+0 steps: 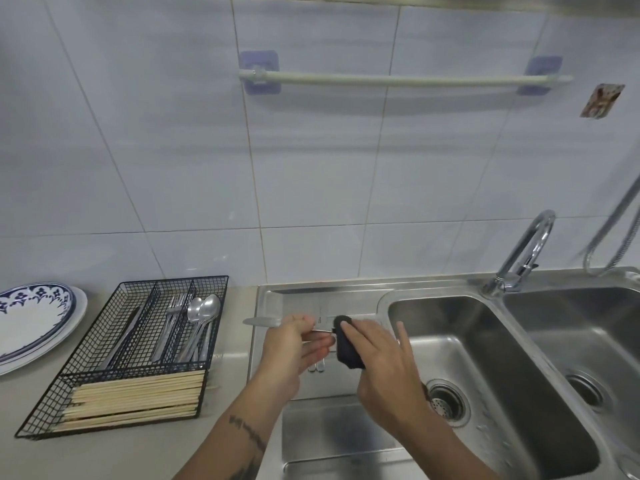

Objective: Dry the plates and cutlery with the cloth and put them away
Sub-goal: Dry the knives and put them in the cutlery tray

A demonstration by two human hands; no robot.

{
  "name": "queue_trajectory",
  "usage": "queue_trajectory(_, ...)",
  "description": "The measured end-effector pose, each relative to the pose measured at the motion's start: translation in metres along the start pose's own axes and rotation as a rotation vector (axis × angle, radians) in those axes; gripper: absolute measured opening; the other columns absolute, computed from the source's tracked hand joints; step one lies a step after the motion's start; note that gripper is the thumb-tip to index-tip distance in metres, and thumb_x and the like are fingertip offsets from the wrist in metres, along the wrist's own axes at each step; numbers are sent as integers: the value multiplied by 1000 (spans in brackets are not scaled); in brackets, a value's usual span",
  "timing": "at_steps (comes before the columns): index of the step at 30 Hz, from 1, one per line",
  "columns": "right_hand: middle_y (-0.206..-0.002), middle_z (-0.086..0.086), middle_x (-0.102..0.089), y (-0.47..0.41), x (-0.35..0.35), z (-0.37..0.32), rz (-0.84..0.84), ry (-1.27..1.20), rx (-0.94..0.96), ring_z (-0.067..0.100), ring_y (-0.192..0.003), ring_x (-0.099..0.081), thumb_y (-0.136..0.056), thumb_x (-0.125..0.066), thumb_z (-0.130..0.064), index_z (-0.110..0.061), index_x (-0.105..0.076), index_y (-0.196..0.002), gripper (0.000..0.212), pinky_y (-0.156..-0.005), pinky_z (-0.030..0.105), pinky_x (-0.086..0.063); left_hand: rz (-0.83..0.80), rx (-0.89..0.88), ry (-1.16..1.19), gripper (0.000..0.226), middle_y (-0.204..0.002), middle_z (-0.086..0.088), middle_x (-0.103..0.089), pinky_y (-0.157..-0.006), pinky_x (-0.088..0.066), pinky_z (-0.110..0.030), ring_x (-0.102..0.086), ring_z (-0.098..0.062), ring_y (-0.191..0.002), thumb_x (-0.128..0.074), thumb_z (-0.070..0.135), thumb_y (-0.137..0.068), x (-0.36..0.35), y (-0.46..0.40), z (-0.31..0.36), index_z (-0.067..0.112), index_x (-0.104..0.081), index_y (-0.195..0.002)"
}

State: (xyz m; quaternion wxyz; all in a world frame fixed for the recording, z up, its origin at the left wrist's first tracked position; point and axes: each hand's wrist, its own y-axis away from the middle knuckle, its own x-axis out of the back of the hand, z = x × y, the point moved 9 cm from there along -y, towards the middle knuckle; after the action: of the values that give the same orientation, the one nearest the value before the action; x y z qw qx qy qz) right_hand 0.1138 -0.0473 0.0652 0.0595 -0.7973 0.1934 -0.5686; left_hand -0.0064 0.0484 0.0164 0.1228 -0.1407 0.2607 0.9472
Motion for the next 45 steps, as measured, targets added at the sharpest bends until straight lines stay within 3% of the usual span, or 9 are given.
queue_trajectory(5, -131, 3, -63, -3, 6, -2, 48, -26, 43, 26, -123, -57, -68, -64, -15, -15, -62, -131, 63, -108, 51, -33, -106, 43, 89, 14, -83, -18, -76, -65, -60, -34, -77, -29, -78, -51, 7, -100, -8, 2, 0, 3, -64, -96)
queue_trajectory(10, -130, 1, -60, -9, 9, 29, 37, -176, -100, 24, -120, -55, -73, -54, 13, -13, -59, -134, 66, -98, 38, -50, -163, 53, 96, 17, -99, -24, -76, -74, -63, -34, -75, -33, -95, -57, 4, -99, 4, -2, -4, -4, -65, -111)
queue_trajectory(19, -132, 3, -60, -20, 23, -19, 98, -216, 93, 24, -121, -55, -71, -47, 2, -12, -59, -133, 65, -104, 39, -45, -16, -142, -34, 19, -85, -15, -78, -59, -58, -23, -77, -22, -77, -63, 17, -98, 3, -4, 7, 4, -74, -91)
queue_trajectory(25, -153, -9, -38, -13, -6, 9, -98, 35, 9, 15, -144, -28, -82, -59, -4, -28, -37, -150, 75, -120, 43, -13, 96, -56, 29, 17, -82, -18, -77, -54, -57, -24, -76, -22, -69, -65, 14, -96, 20, -3, -6, -1, -72, -94)
queue_trajectory(30, -137, 4, -59, -13, -7, -29, -41, 35, 187, 27, -130, -53, -63, -71, 0, -17, -55, -138, 78, -110, 56, -35, 110, -63, 40, 18, -84, -18, -77, -75, -60, -38, -77, -27, -78, -67, 16, -94, 14, -5, -9, -1, -75, -92)
queue_trajectory(34, -131, 4, -64, -14, -3, -14, -26, 78, 153, 27, -122, -60, -55, -89, -12, -16, -61, -132, 82, -106, 56, -39, 129, -86, 7, 17, -74, -14, -76, -60, -55, -29, -73, -18, -62, -65, 14, -96, 24, -10, 2, 0, -72, -88)
queue_trajectory(38, -121, 5, -69, -15, 1, 6, 18, 90, 96, 31, -112, -66, -45, -79, 9, -12, -67, -123, 82, -100, 53, -41, 209, -91, -41, 20, -64, -5, -73, -59, -54, -28, -69, -14, -58, -62, 19, -98, 68, -22, 11, 4, -69, -87)
queue_trajectory(42, -120, 6, -68, -21, -6, 3, 7, -47, 75, 28, -107, -64, -59, -70, 14, -9, -65, -126, 71, -102, 47, -47, 180, -5, -89, 28, -66, -6, -69, -59, -57, -33, -76, -24, -70, -56, 26, -102, 112, -38, 14, 5, -63, -86)
queue_trajectory(45, -116, 1, -68, -29, -17, 0, -95, -153, 46, 22, -104, -58, -67, -59, 15, -14, -62, -129, 68, -96, 41, -48, 218, 16, -170, 28, -56, -4, -58, -49, -50, -28, -60, -22, -51, -57, 30, -101, 152, -45, 22, 5, -64, -89)
